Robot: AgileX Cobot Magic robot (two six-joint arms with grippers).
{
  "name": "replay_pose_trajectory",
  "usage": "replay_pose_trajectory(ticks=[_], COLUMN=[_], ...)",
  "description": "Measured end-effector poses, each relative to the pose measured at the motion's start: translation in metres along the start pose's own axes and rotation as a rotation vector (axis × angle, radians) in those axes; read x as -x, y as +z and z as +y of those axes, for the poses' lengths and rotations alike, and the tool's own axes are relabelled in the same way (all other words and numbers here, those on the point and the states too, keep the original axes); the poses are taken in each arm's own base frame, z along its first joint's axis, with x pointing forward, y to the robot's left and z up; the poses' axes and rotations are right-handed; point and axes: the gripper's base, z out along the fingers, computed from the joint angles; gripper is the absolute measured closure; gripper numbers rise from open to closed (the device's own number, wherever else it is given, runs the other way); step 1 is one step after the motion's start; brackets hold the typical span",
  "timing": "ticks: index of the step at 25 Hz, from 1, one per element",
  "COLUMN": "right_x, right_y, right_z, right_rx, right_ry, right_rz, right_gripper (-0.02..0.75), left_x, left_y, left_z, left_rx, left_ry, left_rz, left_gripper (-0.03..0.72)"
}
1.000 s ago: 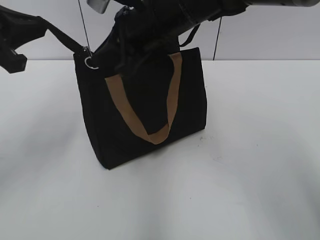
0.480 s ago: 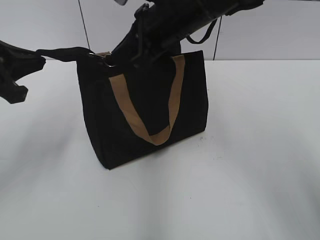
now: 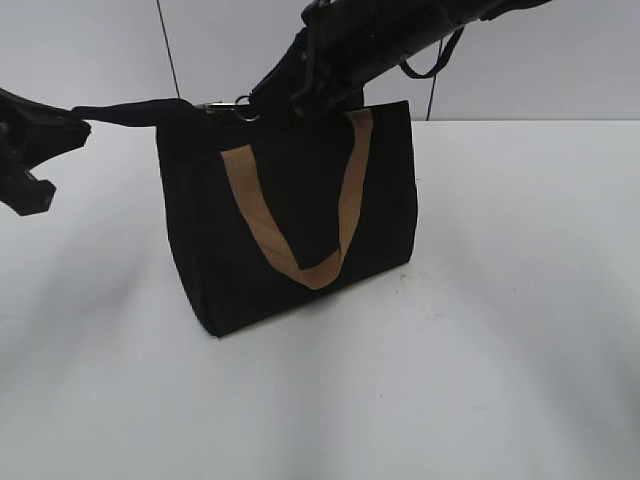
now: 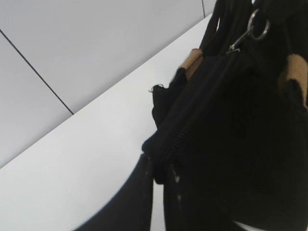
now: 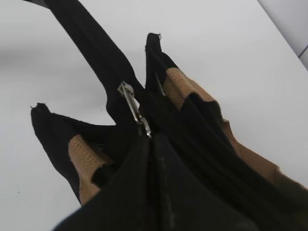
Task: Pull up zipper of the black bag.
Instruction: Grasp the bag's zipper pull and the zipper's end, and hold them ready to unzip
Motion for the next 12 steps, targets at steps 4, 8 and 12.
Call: replay_pose_trajectory(ticks=[4,8,12], right_x=[-0.003,-0.007,-0.011], right_y=[-0.004,-0.009,-0.013], right_z=[-0.005,-0.012,-0.018], right_rx=[-0.01,-0.019,-0.029], right_ry=[0.011,0.028,0.039], right_rz=[0.001,0.001,0.004], right_gripper=[0.738,0.738,0.738], left_x=[-0.002,-0.012,-0.027], left_y=[0.0,0.0,0.0], left_z=[-0.002,-0.009,-0.018], left_rx=[-0.009,-0.036,-0.051], left_ry=[0.023,0.036,0.029], left_rz=[0.009,0.041,0.09], left_gripper=[0.673,0.673,0.673])
